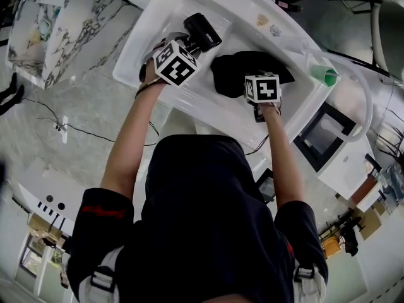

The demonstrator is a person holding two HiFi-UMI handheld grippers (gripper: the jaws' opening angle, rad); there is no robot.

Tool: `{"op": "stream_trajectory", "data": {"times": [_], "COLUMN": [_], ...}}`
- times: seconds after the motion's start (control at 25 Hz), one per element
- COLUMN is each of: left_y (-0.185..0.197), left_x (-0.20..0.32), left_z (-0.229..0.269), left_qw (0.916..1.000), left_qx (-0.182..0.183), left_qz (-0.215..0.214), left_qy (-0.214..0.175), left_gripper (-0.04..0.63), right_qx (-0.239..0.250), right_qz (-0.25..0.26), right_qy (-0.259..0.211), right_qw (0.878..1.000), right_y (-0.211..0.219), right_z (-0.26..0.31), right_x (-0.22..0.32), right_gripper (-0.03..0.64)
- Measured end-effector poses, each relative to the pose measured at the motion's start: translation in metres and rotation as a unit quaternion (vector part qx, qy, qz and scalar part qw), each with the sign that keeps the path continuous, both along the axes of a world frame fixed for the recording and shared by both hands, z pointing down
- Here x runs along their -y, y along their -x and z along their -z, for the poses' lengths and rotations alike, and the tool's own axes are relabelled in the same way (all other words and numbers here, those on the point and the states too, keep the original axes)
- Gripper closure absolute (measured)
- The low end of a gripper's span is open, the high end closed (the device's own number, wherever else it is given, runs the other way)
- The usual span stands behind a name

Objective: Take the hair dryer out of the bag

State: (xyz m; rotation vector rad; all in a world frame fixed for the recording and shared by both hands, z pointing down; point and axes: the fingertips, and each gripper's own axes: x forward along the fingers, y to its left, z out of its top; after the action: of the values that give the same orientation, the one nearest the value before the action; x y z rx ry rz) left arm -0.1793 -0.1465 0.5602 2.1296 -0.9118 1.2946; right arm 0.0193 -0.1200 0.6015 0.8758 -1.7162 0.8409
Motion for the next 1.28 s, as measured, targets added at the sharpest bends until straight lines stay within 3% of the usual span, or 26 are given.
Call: {"op": "stream_trajectory", "data": {"times": [0.56, 1.28], "left_y": [-0.002, -0.003], "left_x": [0.006, 0.012], "left_z": [-0.015, -0.017], "left_qw": [0.9997, 0.9992], "left_qx": [0.017, 0.004], "left_qz": [-0.011, 0.001], "left_qy": [-0.011, -0.040], "left_gripper": [0.385, 0.383], "right_qx": [0.001, 0.010], "right_qz": [-0.003, 0.004], "right_qy": [0.007, 0.001], "right_qw": [1.000, 1.000], "right_y": [-0.001, -0.002], "right_z": [-0.005, -0.004], "right_x": [0.000, 0.002], "right_gripper": [0.568, 0.567]}}
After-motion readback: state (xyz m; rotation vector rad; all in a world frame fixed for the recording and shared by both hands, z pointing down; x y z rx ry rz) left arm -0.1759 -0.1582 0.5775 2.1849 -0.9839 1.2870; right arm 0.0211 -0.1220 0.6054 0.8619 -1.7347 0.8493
